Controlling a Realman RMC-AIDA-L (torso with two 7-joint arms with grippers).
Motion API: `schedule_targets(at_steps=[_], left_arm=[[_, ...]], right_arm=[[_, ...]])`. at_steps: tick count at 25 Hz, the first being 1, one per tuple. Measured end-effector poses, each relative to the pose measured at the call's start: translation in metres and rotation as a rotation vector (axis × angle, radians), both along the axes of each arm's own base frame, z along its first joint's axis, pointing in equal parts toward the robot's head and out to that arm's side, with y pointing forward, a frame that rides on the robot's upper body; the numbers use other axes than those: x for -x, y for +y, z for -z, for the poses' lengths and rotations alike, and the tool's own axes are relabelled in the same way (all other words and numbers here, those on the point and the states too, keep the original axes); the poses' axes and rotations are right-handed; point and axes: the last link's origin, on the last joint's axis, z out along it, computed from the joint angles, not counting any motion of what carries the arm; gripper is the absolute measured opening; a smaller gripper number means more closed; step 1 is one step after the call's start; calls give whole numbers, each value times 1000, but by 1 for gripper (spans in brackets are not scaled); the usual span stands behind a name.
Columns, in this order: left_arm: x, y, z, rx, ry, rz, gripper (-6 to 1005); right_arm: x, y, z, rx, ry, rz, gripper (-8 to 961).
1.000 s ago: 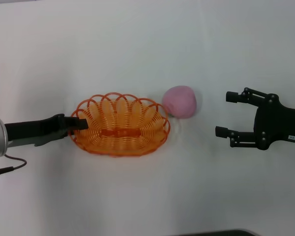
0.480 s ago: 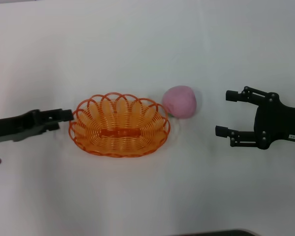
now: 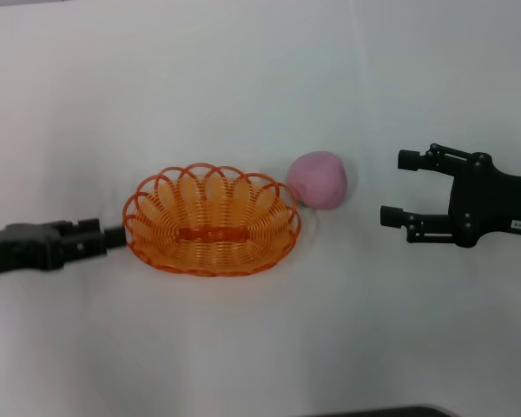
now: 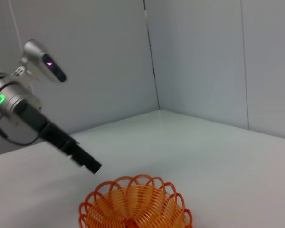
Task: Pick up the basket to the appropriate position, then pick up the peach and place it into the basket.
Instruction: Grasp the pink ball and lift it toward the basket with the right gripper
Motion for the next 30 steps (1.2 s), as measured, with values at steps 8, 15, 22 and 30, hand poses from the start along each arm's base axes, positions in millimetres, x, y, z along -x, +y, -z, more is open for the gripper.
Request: schedule_targets(at_steps=[8,15,22,30], left_arm=[[-4,-23,1,-12,44,355,632],[0,-43,7,-84,64,629,636],[5,-46,9,-159,78,700,647],[11,-51,6,-218,115,745,735]], right_arm=[[4,9,-6,47,3,38,925],[6,14,-8,97,12,81,924],[12,25,-10,161,58,199,925],[19,52,-20,261,36,424,925]])
